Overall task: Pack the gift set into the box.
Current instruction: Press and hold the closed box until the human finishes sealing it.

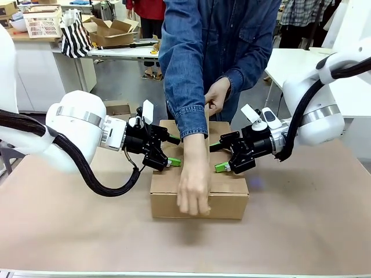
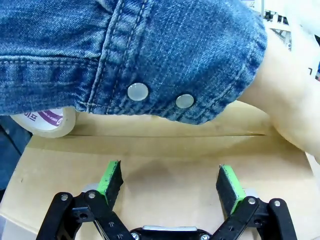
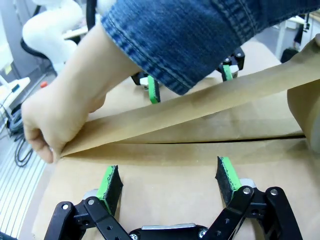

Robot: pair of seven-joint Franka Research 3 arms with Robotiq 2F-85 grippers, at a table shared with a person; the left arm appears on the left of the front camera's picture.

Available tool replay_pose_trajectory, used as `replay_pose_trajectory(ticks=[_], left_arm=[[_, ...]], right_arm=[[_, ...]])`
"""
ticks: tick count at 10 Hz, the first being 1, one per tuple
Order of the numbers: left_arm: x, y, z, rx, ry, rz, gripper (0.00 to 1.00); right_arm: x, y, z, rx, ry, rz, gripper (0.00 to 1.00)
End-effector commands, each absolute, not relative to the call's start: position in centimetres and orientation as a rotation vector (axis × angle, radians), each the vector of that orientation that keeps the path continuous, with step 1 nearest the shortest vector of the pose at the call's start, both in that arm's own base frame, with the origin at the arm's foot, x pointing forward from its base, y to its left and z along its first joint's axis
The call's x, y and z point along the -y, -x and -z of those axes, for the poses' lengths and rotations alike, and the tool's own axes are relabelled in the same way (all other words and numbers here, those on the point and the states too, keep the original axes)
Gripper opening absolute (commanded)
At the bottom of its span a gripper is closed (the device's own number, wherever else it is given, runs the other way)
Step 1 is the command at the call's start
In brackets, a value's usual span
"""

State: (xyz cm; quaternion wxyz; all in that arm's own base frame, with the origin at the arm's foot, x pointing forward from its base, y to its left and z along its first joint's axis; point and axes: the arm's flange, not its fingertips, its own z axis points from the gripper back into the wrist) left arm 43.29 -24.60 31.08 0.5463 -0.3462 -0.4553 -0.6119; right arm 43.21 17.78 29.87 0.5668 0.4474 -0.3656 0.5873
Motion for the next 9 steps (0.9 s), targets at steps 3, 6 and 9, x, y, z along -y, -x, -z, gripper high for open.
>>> replay_pose_trajectory(ticks=[3, 6, 9], left_arm=[[24.37, -43.29, -30.78, 1.086, 0.814, 1.461, 1.0], [24.37, -43.29, -30.78, 1.086, 0.814, 1.461, 1.0], [24.37, -43.29, -30.78, 1.086, 0.814, 1.461, 1.0]], right_arm=[[-17.75, -43.21, -29.85, 0.858, -1.047, -1.383, 1.0], [-17.75, -43.21, -29.85, 0.858, -1.047, -1.383, 1.0], [-17.75, -43.21, -29.85, 0.858, -1.047, -1.383, 1.0]])
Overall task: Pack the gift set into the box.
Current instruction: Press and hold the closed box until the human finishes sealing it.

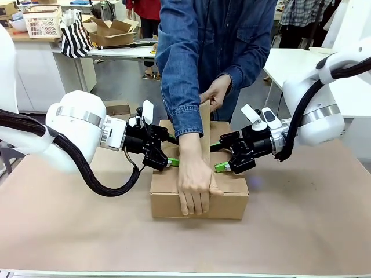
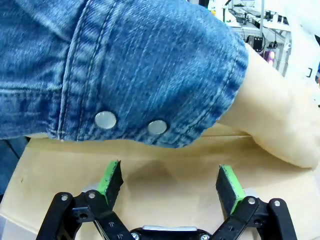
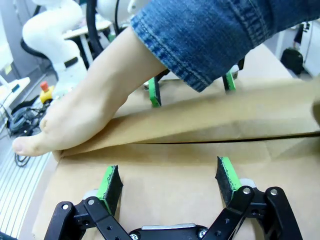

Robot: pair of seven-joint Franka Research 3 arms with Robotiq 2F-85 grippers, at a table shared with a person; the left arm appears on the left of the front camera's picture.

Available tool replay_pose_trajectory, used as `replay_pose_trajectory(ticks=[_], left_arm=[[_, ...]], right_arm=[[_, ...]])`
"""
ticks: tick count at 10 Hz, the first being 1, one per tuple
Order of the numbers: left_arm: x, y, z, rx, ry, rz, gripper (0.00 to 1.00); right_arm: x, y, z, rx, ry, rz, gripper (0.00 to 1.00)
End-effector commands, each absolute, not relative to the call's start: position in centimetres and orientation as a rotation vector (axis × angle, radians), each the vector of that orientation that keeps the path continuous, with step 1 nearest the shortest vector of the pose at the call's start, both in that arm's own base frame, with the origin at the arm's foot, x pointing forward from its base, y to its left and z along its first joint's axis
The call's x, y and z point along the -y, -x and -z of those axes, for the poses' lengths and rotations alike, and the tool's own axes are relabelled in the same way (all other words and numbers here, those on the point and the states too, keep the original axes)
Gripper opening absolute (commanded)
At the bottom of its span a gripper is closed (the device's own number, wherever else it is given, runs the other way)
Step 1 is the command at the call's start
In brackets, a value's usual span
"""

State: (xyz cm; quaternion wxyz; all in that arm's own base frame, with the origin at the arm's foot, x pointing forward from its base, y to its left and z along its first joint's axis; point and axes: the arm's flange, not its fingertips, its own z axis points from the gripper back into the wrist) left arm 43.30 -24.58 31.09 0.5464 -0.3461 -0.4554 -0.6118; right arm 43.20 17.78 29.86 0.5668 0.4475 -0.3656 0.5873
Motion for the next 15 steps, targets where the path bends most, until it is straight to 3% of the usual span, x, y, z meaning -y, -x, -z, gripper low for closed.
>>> replay_pose_trajectory(ticks=[1, 15], left_arm=[[24.37, -43.29, -30.78, 1.086, 0.814, 1.461, 1.0], [24.37, -43.29, -30.78, 1.086, 0.814, 1.461, 1.0]], right_arm=[[-17.75, -43.21, -29.85, 0.858, -1.047, -1.383, 1.0], [-17.75, -43.21, -29.85, 0.858, -1.047, -1.383, 1.0]])
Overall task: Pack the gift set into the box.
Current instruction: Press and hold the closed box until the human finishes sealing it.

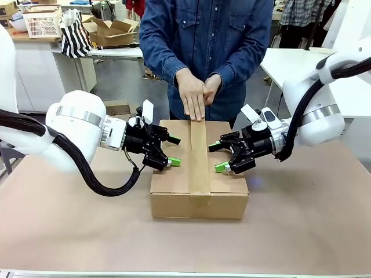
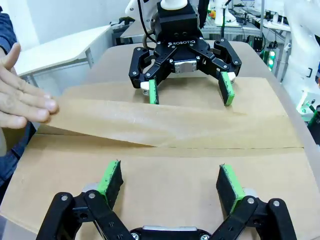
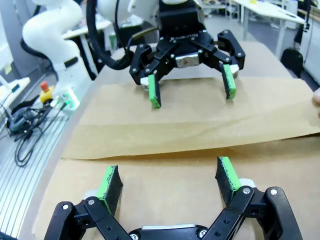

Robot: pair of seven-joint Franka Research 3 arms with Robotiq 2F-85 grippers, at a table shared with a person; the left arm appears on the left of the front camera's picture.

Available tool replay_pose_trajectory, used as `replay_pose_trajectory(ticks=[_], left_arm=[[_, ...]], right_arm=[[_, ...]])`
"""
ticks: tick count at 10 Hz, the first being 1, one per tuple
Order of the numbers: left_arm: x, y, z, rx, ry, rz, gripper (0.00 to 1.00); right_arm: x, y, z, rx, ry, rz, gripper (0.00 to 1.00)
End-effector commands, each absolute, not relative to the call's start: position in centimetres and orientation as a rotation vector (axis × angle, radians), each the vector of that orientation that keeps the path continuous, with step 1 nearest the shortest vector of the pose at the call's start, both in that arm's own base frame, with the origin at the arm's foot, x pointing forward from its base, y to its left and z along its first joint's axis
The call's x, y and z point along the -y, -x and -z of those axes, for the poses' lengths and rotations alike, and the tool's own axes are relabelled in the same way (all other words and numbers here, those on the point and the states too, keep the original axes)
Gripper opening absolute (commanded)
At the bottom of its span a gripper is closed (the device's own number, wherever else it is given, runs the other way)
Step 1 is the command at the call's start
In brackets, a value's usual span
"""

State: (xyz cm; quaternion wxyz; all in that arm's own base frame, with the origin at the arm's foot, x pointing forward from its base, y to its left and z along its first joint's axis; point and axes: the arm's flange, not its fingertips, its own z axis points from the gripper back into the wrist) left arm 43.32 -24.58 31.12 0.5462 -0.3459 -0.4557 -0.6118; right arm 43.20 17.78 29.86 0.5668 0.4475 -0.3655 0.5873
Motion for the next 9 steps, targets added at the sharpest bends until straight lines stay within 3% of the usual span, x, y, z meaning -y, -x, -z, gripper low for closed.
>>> replay_pose_trajectory(ticks=[1, 9], left_arm=[[24.37, -43.29, -30.78, 1.086, 0.814, 1.461, 1.0], [24.37, -43.29, -30.78, 1.086, 0.814, 1.461, 1.0]], right_arm=[[-17.75, -43.21, -29.85, 0.858, -1.047, -1.383, 1.0], [-17.75, -43.21, -29.85, 0.858, -1.047, -1.383, 1.0]])
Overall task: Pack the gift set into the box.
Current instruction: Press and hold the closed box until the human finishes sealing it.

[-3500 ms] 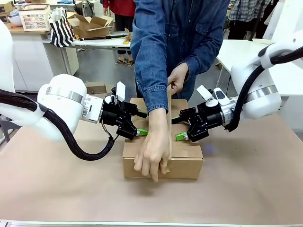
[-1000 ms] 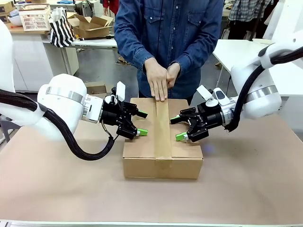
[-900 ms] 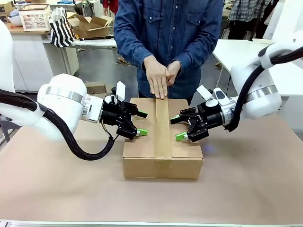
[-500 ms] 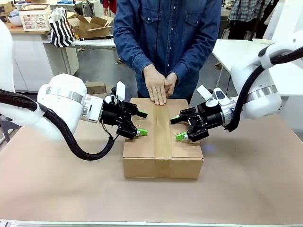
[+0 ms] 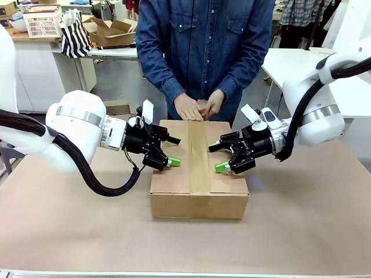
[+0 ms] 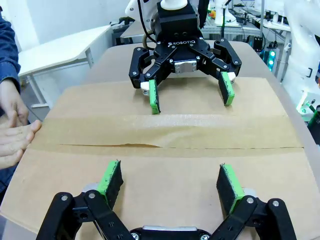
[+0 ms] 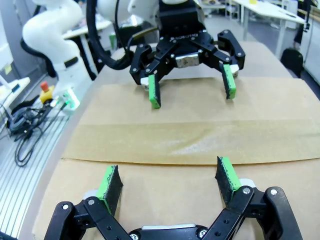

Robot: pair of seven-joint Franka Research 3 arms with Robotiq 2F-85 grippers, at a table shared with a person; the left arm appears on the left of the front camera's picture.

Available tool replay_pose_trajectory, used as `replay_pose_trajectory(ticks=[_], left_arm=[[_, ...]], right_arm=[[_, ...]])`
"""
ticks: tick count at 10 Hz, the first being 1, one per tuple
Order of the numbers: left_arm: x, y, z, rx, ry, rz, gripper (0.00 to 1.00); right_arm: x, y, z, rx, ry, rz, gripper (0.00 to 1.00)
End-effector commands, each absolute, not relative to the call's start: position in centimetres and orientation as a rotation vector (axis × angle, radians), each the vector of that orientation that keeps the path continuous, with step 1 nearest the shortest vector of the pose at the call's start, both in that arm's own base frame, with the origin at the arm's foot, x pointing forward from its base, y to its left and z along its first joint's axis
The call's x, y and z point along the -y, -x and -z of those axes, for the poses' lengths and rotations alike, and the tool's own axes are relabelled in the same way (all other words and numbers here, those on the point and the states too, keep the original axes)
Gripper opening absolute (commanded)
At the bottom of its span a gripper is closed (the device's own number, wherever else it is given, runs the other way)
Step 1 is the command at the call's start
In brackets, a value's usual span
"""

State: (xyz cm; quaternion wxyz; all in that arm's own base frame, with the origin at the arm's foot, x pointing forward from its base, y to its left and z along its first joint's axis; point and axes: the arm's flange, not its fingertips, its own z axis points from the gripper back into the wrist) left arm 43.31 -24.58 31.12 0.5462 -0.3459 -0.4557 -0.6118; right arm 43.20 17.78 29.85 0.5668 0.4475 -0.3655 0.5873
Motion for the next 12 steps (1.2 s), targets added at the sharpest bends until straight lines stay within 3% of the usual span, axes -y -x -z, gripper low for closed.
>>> replay_pose_trajectory(ticks=[1, 12], left_arm=[[24.37, -43.29, -30.78, 1.086, 0.814, 1.461, 1.0], [24.37, -43.29, -30.78, 1.086, 0.814, 1.461, 1.0]], right_arm=[[-17.75, -43.21, -29.85, 0.858, -1.047, -1.383, 1.0], [-17.75, -43.21, -29.85, 0.858, -1.047, -1.383, 1.0]])
